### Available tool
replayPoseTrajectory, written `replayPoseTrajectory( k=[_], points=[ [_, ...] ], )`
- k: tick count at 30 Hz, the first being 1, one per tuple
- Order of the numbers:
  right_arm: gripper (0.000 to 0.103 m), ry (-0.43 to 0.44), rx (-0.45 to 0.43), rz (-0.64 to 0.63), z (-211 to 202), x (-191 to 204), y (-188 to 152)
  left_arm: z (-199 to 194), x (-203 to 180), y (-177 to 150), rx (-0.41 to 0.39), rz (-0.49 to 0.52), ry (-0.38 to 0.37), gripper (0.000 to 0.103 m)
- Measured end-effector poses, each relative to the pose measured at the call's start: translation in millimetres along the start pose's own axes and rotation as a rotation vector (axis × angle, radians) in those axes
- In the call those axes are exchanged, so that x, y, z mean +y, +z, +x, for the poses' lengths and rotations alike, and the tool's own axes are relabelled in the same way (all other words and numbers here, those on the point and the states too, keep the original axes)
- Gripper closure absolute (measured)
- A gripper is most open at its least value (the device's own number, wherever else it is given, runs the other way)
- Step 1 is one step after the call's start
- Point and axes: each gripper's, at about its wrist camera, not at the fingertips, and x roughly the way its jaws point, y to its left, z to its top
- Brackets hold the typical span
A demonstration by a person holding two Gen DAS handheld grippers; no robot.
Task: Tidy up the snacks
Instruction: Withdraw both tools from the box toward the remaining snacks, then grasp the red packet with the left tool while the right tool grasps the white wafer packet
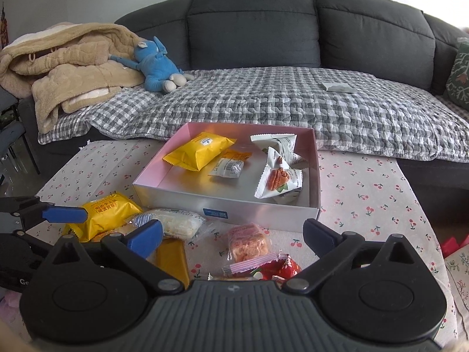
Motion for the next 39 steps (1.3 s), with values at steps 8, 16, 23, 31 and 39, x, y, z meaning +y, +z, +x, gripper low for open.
replayPoseTrajectory(
  k=[8, 16, 23, 31, 39],
  points=[
    [0.001, -0.005, 0.015, -0.026, -3, 0, -24, -7, 1, -27, 0.009, 0.01, 0.014, 0.006],
    [0.001, 0.01, 0.048, -0.078, -8, 7, -48, -18, 0, -53, 0.001, 0.076, 0.044, 0.006],
    [0.001, 0.023, 0.094, -0.122, -3, 15, -62, -18, 6, -65, 0.014, 0.104, 0.042, 0.006],
    [0.001, 0.001, 0.106, -0.107, 8, 7, -64, -3, 13, -70, 0.026, 0.128, 0.022, 0.008],
    [0.005, -0.018, 0.087, -0.076, 16, -3, -63, 7, 14, -64, 0.014, 0.148, -0.01, 0.023]
  ],
)
